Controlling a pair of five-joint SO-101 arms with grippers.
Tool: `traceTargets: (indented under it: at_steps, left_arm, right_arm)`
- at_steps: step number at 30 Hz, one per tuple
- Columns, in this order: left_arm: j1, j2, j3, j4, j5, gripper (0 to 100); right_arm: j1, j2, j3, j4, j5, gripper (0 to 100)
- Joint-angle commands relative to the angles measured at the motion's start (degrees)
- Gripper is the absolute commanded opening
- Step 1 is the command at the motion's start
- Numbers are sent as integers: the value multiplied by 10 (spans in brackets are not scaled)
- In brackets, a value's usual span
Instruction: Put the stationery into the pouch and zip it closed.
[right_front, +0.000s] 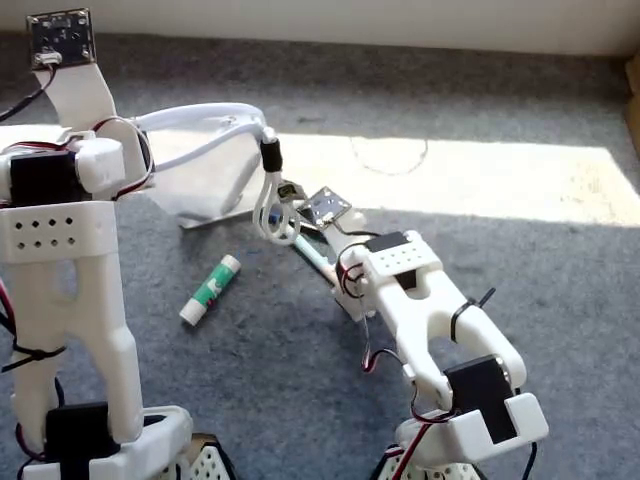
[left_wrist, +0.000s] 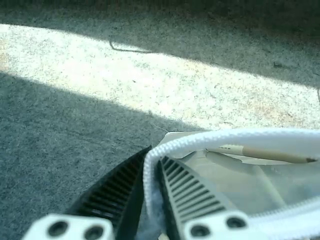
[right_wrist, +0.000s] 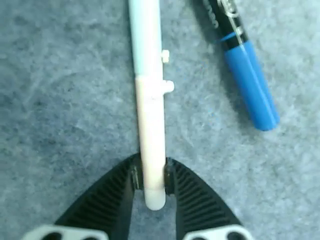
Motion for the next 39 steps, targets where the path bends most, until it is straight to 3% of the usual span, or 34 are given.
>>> traceTargets:
  at_steps: [1,11,16,27,35,39]
  left_arm:
    - [-7,8,16,-7,-6,11]
    - [-7,8,16,-8,-6,11]
    - [-7,8,16,-8,-6,11]
    - [-7,8,16,-8,-6,11]
    - [-7,8,16,-8,-6,11]
    - [-7,8,16,-9,-6,11]
  right_arm:
    - [-2,-25,-15,35,7,4]
    - [16,-247,35,85,8,4]
    - [62,-303,36,118,5,4]
    - [213,-240,32,118,7,4]
    - [233,-188,32,124,41,6]
    - [233,-189,20,174,40,96]
